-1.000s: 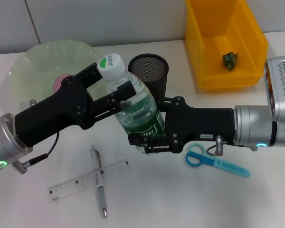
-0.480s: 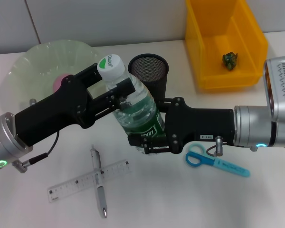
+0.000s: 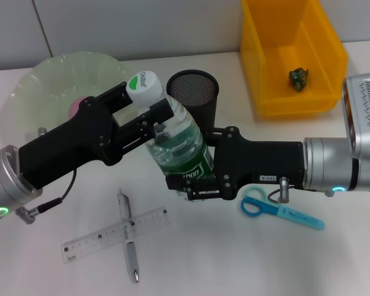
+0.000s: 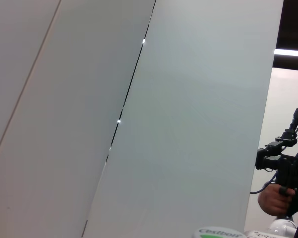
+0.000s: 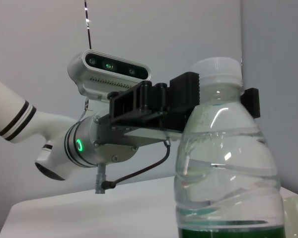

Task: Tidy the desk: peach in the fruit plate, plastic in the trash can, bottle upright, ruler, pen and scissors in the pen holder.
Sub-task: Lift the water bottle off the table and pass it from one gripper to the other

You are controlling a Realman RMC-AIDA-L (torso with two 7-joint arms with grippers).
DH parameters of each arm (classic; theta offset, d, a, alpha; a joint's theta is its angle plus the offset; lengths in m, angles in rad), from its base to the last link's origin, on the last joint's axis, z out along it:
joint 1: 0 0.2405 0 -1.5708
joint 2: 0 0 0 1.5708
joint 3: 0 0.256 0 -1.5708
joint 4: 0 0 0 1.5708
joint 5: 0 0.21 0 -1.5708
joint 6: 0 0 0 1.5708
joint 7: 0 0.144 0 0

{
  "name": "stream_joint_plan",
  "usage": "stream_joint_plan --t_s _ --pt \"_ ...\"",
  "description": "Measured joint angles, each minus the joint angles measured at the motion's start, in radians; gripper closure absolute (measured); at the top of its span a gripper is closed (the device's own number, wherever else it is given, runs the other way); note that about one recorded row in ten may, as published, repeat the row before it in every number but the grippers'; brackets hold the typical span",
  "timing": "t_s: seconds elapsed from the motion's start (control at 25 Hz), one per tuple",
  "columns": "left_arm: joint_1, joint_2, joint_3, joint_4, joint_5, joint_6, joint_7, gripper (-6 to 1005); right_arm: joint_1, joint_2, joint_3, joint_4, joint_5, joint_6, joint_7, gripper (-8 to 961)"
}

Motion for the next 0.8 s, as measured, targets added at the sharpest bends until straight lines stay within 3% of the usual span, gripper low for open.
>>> stream_joint_plan --t_s 0.68,0.8 --pt "0.0 0.0 0.002 0.0 -0.001 0.0 -0.004 461 0.0 0.0 -0.007 0.0 0.0 -0.001 0.0 207" --pt "0.0 0.0 0.002 0.0 -0.001 0.0 -0.004 515 0.0 0.0 -0.007 0.0 0.0 -0.001 0.0 206"
